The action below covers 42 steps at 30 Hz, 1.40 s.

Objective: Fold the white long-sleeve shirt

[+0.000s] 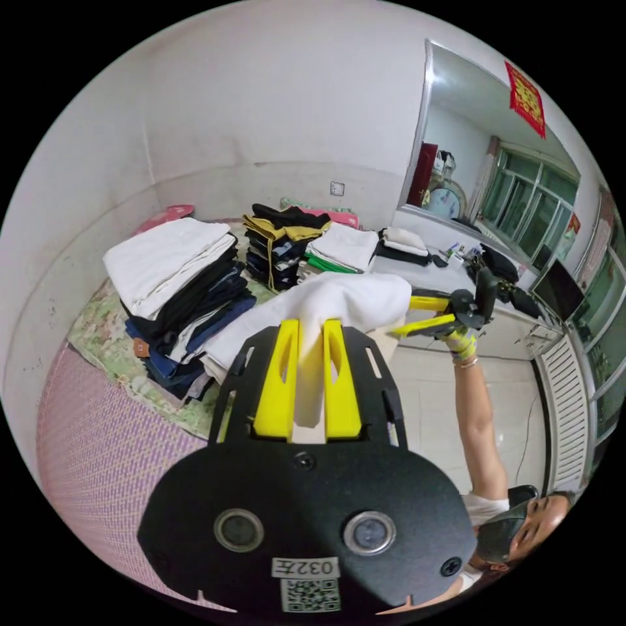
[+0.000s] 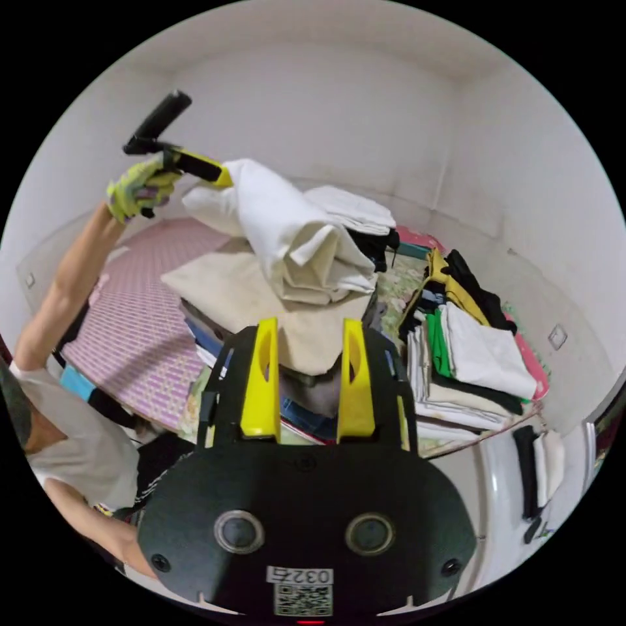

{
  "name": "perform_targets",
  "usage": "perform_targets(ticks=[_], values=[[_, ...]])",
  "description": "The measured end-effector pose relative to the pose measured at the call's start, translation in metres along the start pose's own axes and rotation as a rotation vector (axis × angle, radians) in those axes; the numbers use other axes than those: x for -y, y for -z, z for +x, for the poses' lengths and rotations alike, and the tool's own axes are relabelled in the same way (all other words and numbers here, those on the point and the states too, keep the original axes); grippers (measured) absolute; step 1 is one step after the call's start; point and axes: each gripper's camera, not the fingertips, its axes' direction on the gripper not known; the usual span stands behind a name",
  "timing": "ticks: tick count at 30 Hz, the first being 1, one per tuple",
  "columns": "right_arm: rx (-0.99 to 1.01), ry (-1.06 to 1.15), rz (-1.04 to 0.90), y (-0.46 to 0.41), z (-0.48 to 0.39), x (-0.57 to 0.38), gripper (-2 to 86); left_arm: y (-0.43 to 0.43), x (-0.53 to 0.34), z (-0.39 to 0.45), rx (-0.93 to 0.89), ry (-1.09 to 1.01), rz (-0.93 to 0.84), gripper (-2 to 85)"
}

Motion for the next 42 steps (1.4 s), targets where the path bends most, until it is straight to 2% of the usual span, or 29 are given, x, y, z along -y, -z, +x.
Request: perform_targets(ticks=[6, 9, 12, 13, 15, 19, 20, 24, 26, 29, 30, 33, 35, 37, 39, 42], values=[[-0.079, -0.010, -0.127, -0.047, -0.035, 0.064, 11.4, 0.004, 0.002, -0.028, -0.097, 0.039, 0.046, 6.4], [-0.187, -0.022, -0.210, -0.073, -0.043, 0.088, 4.7, 0.005, 0.000, -0.034, -0.102, 0.004, 0.032, 6.4], [-0.383, -0.082, -0.041, -0.062, -0.052, 0.102, 1.3, 0.007, -0.010, -0.037, -0.079, -0.052, 0.022, 6.4], [-0.451, -0.111, 0.079, -0.051, -0.058, 0.101, 0.6, 0.009, -0.015, -0.037, -0.070, -0.079, 0.030, 6.3], [-0.491, -0.122, 0.156, -0.051, -0.061, 0.096, 0.1, 0.008, -0.023, -0.031, -0.031, -0.142, 0.046, 6.3], [-0.548, -0.263, -0.183, -0.104, -0.021, 0.087, 0.0, -0.039, -0.035, -0.009, 0.037, -0.272, -0.097, 6.7], [-0.551, -0.323, -0.167, -0.096, -0.013, 0.077, -0.3, -0.055, -0.038, -0.003, 0.024, -0.301, -0.160, 7.4], [-0.426, -0.512, 0.040, -0.037, 0.001, 0.051, -0.9, -0.064, -0.047, 0.002, 0.022, -0.334, -0.212, 8.7], [-0.339, -0.441, 0.228, 0.003, -0.028, 0.047, -0.9, -0.038, -0.050, -0.006, 0.011, -0.327, -0.154, 9.1], [-0.226, -0.307, 0.355, 0.024, -0.077, 0.053, -1.0, 0.004, -0.067, -0.024, -0.074, -0.314, 0.002, 5.2], [-0.200, -0.283, 0.353, 0.022, -0.084, 0.056, -1.0, 0.009, -0.071, -0.028, -0.080, -0.313, 0.032, 4.0], [-0.120, -0.243, 0.255, -0.010, -0.094, 0.079, -1.0, 0.003, -0.085, -0.050, 0.050, -0.202, 0.098, -0.1], [-0.014, -0.265, 0.184, -0.041, -0.077, 0.088, -1.0, -0.034, -0.090, -0.058, 0.039, -0.220, -0.029, -0.8], [0.017, -0.283, 0.077, -0.065, -0.058, 0.089, -1.0, -0.061, -0.097, -0.066, 0.130, -0.209, -0.106, -0.9], [0.031, -0.326, 0.013, -0.080, -0.043, 0.087, -1.0, -0.070, -0.102, -0.084, 0.114, -0.142, -0.090, -0.9], [-0.053, -0.382, 0.009, -0.084, -0.044, 0.097, -1.0, -0.067, -0.105, -0.111, 0.034, -0.020, -0.015, -1.0]])
